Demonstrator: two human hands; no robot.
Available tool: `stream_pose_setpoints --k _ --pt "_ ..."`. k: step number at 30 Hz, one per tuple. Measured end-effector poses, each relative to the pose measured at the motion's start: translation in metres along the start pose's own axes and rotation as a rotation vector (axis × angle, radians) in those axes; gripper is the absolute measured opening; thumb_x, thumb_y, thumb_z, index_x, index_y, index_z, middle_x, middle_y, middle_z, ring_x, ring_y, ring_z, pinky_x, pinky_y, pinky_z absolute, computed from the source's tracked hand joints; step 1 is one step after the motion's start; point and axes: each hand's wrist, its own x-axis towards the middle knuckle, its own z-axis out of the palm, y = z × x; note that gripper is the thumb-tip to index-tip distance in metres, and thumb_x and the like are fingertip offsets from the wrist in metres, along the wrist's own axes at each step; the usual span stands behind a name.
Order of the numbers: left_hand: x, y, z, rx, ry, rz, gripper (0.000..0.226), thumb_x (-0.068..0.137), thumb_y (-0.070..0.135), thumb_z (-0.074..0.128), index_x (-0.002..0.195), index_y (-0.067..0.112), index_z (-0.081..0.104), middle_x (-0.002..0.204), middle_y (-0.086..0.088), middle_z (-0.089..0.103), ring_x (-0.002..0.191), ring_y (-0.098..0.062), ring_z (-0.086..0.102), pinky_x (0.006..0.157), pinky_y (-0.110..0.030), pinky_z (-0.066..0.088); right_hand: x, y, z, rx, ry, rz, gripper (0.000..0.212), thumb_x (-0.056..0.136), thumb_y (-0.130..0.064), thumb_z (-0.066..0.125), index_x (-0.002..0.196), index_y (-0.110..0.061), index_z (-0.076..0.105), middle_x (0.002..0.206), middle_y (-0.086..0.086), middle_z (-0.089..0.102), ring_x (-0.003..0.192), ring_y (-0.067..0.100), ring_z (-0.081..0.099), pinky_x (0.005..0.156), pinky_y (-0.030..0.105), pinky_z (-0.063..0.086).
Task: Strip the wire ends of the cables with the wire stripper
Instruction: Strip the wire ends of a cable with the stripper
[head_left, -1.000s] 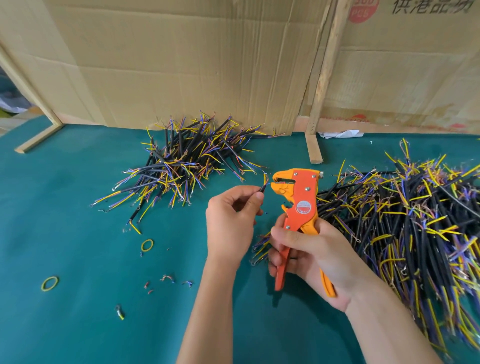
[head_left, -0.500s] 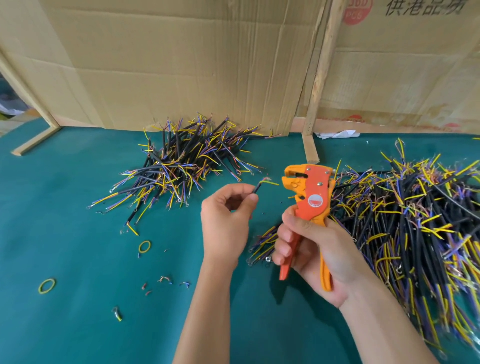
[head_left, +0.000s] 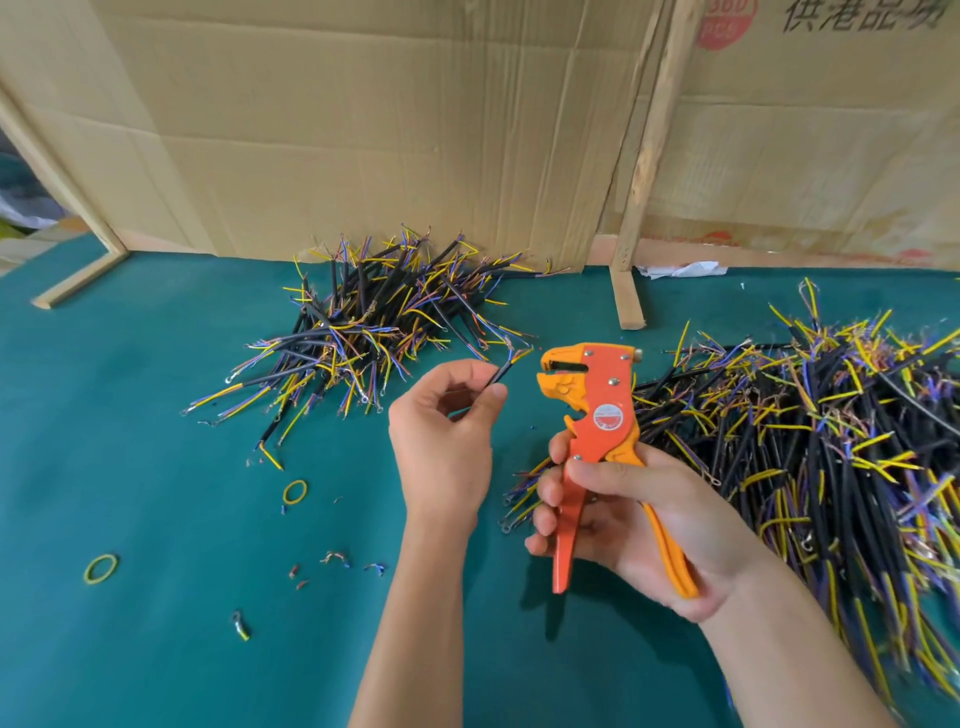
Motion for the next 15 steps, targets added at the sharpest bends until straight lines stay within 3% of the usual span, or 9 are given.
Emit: stream_pose_setpoints --k 6,15 --pt "-0.001 0.002 -0.002 -0.013 -0.097 0.024 0.025 0.080 -0.003 0.076 0.081 0.022 0.073 0.075 0.013 0.070 0.071 -0.003 0.063 0.069 -0.016 0.050 0.003 0.001 0.002 0.022 0.021 -0.004 0.037 0.071 -0.009 0.087 0.103 -0.005 0.067 0.086 0.023 0.061 0.075 0.039 0.064 0.074 0.052 0.057" --pt "0.000 0.001 -0.004 0.097 -0.155 0.110 0.031 0.079 -0.005 0.077 0.080 0.026 0.073 0.084 0.003 0.070 0.077 -0.009 0.066 0.071 -0.021 0.050 -0.005 -0.007 -0.007 -0.101 0.003 0.011 0.033 0.073 -0.005 0.080 0.103 -0.006 0.066 0.084 0.023 0.059 0.074 0.039 0.063 0.072 0.051 0.057"
